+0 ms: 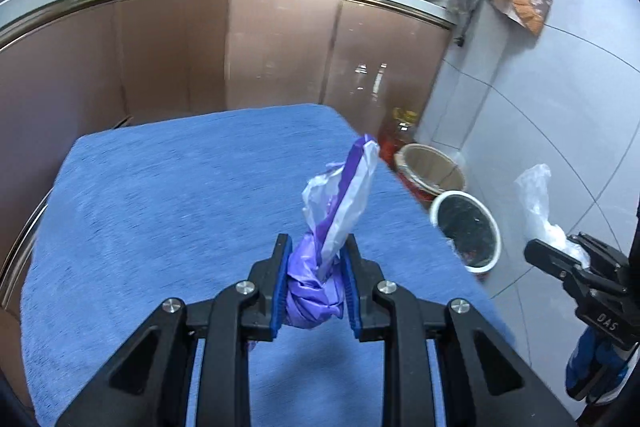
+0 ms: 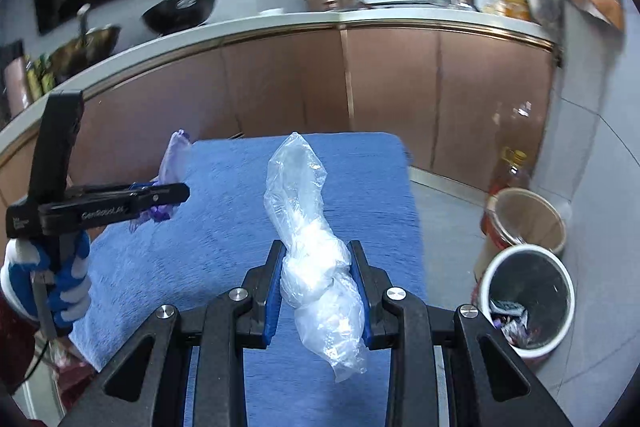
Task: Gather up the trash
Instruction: 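Carry wrapper and plastic bag over the black bin and open both tools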
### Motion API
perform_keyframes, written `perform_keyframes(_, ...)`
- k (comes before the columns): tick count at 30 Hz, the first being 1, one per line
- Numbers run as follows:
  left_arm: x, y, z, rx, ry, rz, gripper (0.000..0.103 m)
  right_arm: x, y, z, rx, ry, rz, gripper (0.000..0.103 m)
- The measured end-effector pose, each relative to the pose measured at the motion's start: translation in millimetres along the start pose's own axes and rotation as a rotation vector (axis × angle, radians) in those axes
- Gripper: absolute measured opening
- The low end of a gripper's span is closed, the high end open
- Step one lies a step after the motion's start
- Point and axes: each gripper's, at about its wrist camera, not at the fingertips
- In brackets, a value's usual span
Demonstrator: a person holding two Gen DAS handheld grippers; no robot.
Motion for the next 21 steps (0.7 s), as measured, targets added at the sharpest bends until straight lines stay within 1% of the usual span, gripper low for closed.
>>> perform_keyframes(3, 20, 38, -16, 0.044, -0.016, 0.049, 0.023, -6, 28, 2, 0.047, 0.022, 0.052, 0.028)
perform_keyframes(7, 52, 90, -36, 0.116, -0.045, 0.116, 0.023, -11, 72, 8, 0.126, 0.039, 0.152, 0.028)
perform_keyframes(9, 74, 121, -47, 0.153, -0.065, 0.164, 0.023, -10, 100, 16, 0.182, 0.037, 0.212, 0.028)
perform_keyframes(12, 105, 164, -58, 0.207, -0.093, 0.221, 0.023, -7, 139, 29, 0.258, 0.022, 0.301, 0.028)
perform_keyframes(15, 145, 212, -67, 0.261, -0.127, 0.273, 0.023, -2, 177, 41, 0.326, 0.001, 0.364, 0.028)
perform_keyframes(17, 169, 236, -72, 0.281, -0.149, 0.292, 0.023, 5, 198, 45, 0.354, -0.017, 0.402, 0.028)
perform_keyframes(21, 221, 273, -84, 0.282, -0.200, 0.318, 0.023, 23, 229, 46, 0.379, -0.045, 0.445, 0.028)
Point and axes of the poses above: each gripper's, at about its wrist camera, not at the fingertips, and x roughly the way its jaws point, y to its right, z to its underside
